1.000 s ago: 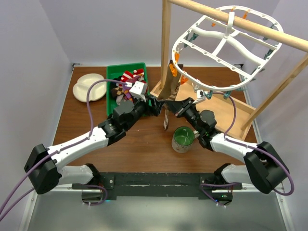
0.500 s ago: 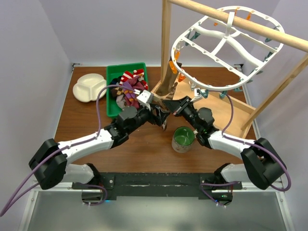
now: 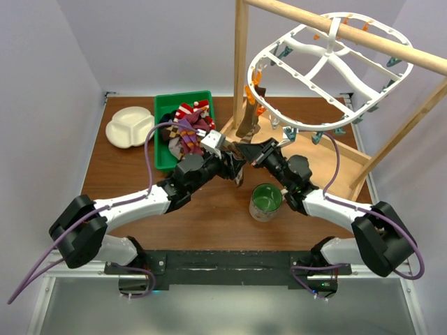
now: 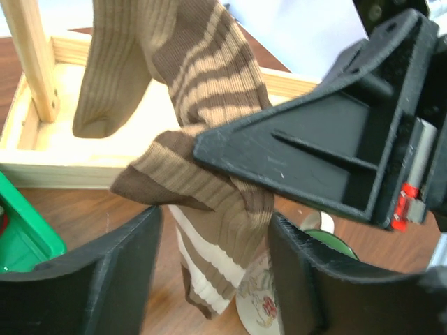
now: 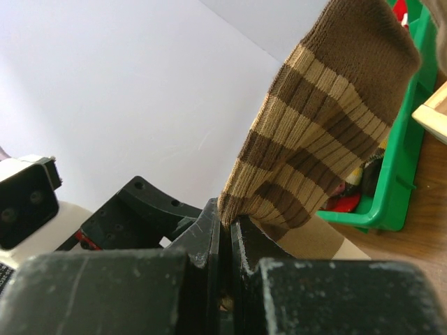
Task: Remove the socks clipped to the hanger
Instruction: Remove the sock from the hanger.
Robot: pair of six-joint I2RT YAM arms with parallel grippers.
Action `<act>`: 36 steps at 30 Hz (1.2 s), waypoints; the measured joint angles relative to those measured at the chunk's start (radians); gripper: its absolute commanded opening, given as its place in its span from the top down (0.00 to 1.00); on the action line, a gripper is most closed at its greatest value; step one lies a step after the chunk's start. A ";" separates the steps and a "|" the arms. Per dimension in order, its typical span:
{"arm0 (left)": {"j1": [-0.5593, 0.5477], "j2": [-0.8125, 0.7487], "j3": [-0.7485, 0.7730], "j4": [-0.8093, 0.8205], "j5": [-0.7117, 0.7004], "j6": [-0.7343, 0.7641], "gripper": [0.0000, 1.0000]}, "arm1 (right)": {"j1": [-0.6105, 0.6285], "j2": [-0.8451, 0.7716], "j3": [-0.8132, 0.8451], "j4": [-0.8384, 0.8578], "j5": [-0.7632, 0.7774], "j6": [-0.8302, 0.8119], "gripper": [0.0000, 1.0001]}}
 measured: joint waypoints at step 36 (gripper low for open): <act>-0.003 -0.081 -0.012 0.076 -0.267 -0.082 1.00 | 0.013 0.024 0.050 0.007 0.003 0.033 0.39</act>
